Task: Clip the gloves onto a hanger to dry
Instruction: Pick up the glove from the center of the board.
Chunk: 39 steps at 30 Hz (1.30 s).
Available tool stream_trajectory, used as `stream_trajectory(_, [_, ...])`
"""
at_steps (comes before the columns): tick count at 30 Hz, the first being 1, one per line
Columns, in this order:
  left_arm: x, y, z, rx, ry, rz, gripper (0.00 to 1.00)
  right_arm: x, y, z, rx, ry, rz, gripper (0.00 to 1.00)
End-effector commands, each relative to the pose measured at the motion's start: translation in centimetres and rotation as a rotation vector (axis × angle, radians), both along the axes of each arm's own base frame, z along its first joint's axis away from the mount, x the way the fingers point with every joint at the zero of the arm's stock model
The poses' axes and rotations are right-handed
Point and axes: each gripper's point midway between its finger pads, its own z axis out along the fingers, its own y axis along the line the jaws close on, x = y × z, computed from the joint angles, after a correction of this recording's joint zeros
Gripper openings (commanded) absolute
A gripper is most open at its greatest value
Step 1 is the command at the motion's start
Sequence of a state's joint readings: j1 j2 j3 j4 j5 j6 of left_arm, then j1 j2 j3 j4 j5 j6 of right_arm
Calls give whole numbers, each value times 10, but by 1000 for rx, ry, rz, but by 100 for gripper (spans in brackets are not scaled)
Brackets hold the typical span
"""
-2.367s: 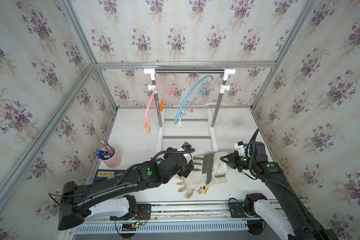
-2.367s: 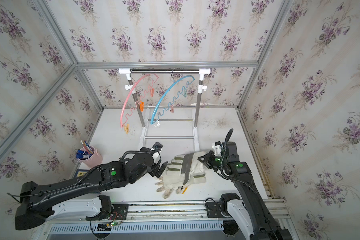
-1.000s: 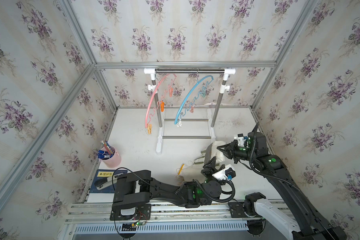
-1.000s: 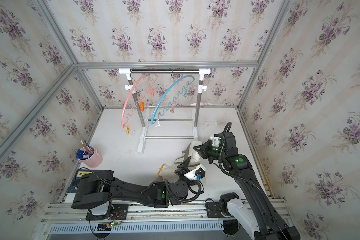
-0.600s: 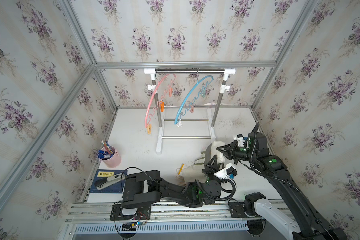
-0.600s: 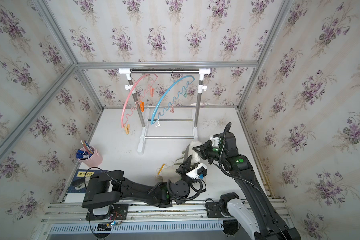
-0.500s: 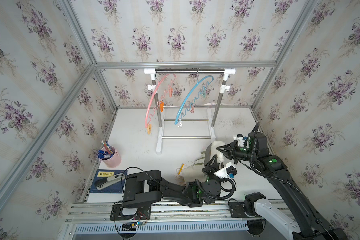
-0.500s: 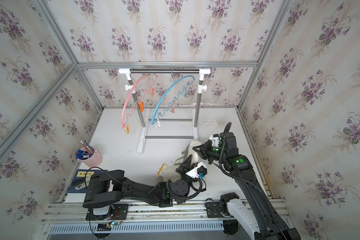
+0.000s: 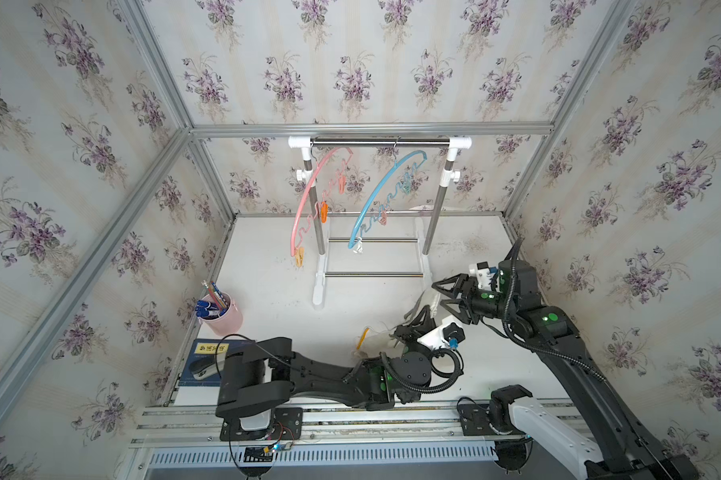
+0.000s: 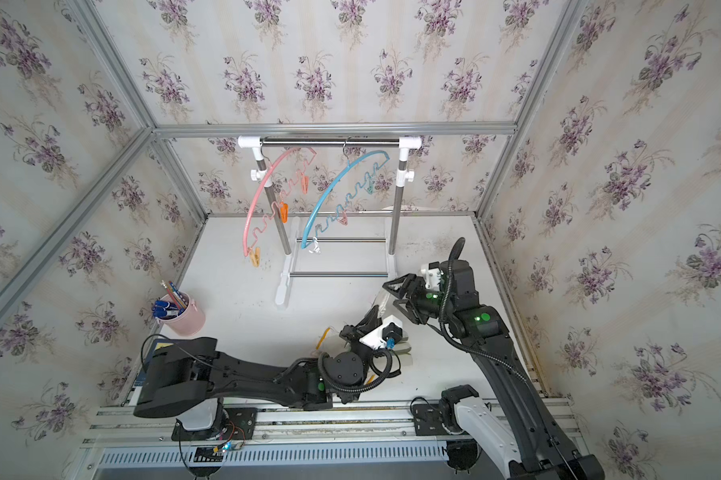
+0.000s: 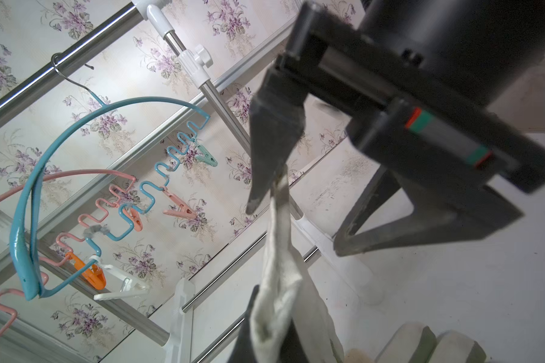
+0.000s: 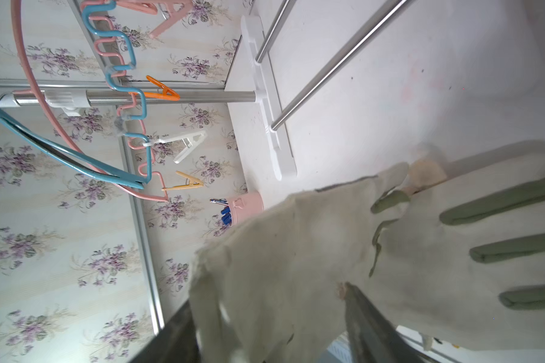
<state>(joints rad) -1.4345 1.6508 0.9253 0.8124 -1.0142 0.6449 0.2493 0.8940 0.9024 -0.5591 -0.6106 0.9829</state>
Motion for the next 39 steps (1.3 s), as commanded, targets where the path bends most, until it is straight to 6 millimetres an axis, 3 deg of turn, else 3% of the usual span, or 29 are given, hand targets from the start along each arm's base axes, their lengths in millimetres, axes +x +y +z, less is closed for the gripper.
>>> stream_trajectory(1, [-1,21,-6,30,98,-61,0,11,-17,15,-178,-159,-8,77])
stream_trajectory(8, [4,128,8,-55,334,-146,0,23,-40,62,-276,-527,-115,77])
stream_trajectory(12, [3,188,13,-88,324,-106,0,20,-29,84,-198,-730,-87,76])
stream_trajectory(15, [-8,206,6,-22,311,-139,0,25,-9,83,-177,-774,25,75])
stream_trajectory(18, [-22,212,-7,54,312,-215,0,34,23,72,-195,-779,180,71])
stream_trajectory(22, [-29,219,-10,-3,305,-237,0,38,70,64,-283,-907,366,70])
stream_trajectory(26, [-22,227,-8,-27,311,-201,0,29,115,60,-343,-1102,549,70])
stream_trajectory(31, [-10,227,-19,-60,446,-186,0,37,136,66,-371,-1265,629,70])
stream_trajectory(35, [0,226,-27,-91,529,-193,0,46,155,53,-432,-1346,727,70])
stream_trajectory(39, [12,226,-22,-137,557,-216,0,69,165,46,-488,-1401,707,72])
